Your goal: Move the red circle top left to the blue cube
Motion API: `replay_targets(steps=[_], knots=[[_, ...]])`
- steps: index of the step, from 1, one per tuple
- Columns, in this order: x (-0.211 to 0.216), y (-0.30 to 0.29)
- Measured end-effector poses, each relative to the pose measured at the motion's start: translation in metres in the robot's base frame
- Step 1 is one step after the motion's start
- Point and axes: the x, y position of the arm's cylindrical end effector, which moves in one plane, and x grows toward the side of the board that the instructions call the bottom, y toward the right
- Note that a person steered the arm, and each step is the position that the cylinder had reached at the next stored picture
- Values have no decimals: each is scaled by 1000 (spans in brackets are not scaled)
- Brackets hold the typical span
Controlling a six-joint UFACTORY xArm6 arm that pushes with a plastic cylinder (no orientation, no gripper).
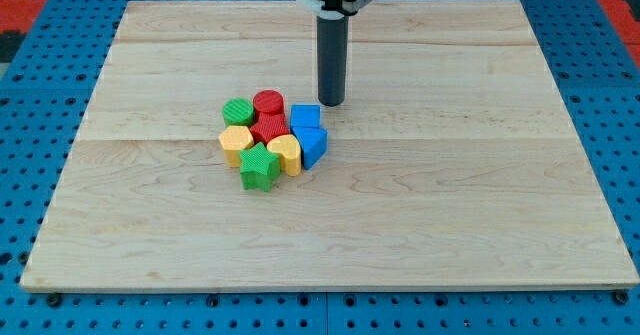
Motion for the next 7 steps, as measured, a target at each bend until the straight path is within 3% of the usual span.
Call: replay_targets(steps=[3, 4, 5, 6, 7], knots=[[8, 0], [31, 47], [111, 56], [113, -24], [74, -72]])
